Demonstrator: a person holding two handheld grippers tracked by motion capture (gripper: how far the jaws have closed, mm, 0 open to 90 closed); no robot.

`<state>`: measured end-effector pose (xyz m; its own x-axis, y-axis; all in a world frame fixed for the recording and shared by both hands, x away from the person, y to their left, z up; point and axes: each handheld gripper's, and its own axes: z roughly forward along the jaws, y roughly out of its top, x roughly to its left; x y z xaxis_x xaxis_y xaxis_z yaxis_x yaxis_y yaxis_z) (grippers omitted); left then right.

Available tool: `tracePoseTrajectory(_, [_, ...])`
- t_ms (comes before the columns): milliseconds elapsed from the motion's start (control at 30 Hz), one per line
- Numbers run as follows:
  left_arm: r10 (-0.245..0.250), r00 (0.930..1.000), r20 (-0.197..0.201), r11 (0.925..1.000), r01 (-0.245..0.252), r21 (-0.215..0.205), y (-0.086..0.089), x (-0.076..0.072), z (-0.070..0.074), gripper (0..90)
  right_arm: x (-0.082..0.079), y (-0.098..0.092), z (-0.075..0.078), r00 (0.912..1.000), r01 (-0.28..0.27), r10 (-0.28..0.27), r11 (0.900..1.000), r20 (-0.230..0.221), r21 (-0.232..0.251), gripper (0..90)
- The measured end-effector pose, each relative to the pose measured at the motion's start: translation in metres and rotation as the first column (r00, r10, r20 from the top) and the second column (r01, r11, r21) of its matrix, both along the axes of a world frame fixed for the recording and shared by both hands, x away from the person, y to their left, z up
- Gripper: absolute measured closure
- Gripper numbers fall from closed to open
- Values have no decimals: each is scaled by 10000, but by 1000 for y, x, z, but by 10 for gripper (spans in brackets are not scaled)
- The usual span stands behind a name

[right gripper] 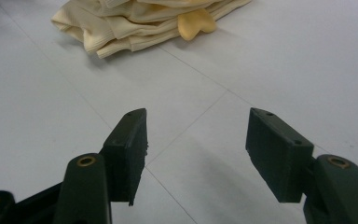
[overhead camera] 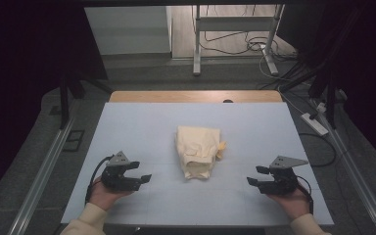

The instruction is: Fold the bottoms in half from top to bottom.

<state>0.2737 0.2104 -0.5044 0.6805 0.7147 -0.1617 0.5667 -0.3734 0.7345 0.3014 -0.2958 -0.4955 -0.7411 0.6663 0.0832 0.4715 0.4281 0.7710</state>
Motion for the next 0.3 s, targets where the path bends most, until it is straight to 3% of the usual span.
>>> tracePoseTrajectory(300, [-28,10000,-7,10000,28,27,0,0,0,265,0,0,1,10000,-32,32,10000,38,20,389])
